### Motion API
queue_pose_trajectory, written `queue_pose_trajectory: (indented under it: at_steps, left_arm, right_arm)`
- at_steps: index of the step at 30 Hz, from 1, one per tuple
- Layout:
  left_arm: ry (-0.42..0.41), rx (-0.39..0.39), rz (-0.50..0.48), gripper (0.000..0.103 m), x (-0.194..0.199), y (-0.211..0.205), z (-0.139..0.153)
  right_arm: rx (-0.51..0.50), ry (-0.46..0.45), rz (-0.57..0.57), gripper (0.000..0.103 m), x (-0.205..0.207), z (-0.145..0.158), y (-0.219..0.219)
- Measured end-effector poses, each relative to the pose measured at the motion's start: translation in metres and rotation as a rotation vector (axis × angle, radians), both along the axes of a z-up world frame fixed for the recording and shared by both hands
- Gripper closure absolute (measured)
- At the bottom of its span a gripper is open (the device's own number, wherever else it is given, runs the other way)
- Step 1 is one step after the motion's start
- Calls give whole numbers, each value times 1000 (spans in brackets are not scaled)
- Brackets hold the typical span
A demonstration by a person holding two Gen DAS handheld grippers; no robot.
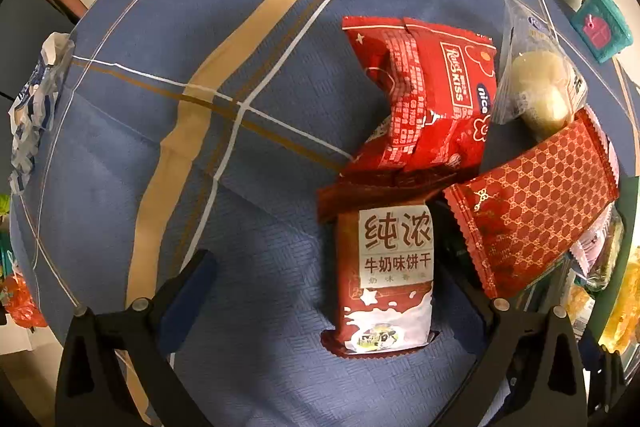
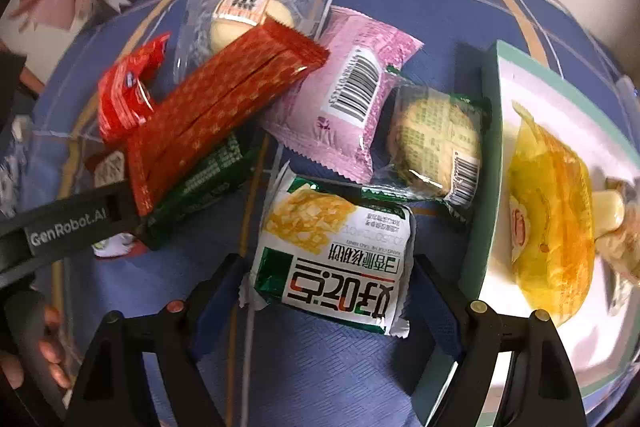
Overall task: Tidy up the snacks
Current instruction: 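Grasp the red milk biscuit bag with the left tool while the right tool grasps the green-white biscuit packet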
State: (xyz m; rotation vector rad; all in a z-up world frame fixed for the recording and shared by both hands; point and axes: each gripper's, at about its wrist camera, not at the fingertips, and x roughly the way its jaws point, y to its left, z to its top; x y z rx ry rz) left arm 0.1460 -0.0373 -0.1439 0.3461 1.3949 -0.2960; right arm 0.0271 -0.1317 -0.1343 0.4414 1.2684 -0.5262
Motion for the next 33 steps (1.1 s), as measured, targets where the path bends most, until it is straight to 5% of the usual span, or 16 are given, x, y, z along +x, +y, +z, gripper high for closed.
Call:
queue_pose_trajectory:
  at_steps: [12, 17, 22, 33]
  left_arm:
    - [39, -36, 72, 1, 0, 9, -14]
    - [9, -51, 53, 21, -4, 0, -4]
    - [-7, -74, 34, 58, -3, -7, 4]
    - [-13, -91, 38, 62, -5, -5, 10]
  right_arm:
    - [1, -17, -21, 18, 3, -4, 9]
    - [-1, -17, -38, 26, -2, 2, -2]
    - [8, -32, -70, 37, -9, 8, -15]
    - [60, -57, -104, 42, -21, 15, -37]
